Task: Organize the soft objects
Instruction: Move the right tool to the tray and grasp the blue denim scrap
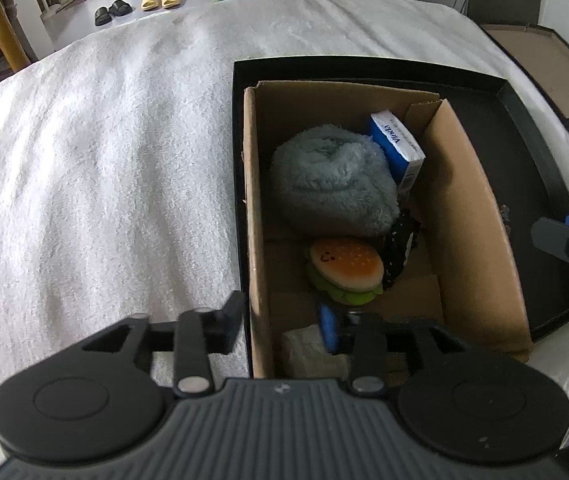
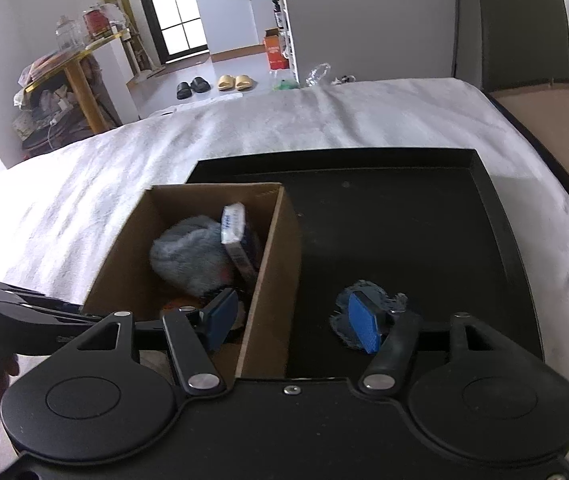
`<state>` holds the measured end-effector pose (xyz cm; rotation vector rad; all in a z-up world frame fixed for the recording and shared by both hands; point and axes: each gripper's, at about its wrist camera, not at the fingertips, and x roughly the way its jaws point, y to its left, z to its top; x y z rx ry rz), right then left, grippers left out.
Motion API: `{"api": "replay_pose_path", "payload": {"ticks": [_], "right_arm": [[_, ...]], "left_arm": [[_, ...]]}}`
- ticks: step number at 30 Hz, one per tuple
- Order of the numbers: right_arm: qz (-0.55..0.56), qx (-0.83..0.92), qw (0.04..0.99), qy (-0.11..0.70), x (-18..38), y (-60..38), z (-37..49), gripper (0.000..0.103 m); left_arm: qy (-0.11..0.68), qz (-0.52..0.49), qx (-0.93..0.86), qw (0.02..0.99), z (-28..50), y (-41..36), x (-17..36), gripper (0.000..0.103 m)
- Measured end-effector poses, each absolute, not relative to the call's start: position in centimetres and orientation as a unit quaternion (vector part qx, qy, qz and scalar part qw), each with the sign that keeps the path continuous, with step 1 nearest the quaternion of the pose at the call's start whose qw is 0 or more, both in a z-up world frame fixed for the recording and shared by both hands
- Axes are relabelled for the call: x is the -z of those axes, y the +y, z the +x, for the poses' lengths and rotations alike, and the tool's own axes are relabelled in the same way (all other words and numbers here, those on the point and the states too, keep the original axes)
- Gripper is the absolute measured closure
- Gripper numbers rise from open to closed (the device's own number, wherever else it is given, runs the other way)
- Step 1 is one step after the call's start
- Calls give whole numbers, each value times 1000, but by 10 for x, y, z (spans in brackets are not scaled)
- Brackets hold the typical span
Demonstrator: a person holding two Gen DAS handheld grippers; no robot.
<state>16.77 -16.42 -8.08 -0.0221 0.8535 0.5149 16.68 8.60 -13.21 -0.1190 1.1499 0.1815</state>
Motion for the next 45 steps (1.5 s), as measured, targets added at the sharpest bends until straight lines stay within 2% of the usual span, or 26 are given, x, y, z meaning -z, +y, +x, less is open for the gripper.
{"api": "replay_pose_path", "payload": {"ticks": [3, 15, 27, 42, 43, 44, 45], "right_arm": [[-4, -245, 877, 414, 88, -172, 173, 41], [27, -243, 863, 442, 123, -199, 195, 42], [64, -253, 843, 471, 155, -213, 216, 50], [64, -249, 832, 491, 178, -204, 233, 51], [59, -250, 833, 490, 177, -202, 233, 52], [53, -248, 835, 489, 176, -201, 233, 59], [42, -244, 837, 487, 176, -200, 233, 70]], "left_arm": [[545, -46, -95, 832, 171, 82, 133, 47], [546, -19, -98, 832, 189, 58, 127, 32], [558, 4, -125, 820, 208, 52, 132, 30], [567, 13, -127, 814, 219, 53, 141, 30], [568, 13, -127, 813, 219, 54, 141, 30], [568, 12, -127, 813, 220, 54, 142, 30], [568, 12, -126, 813, 218, 54, 141, 30]]}}
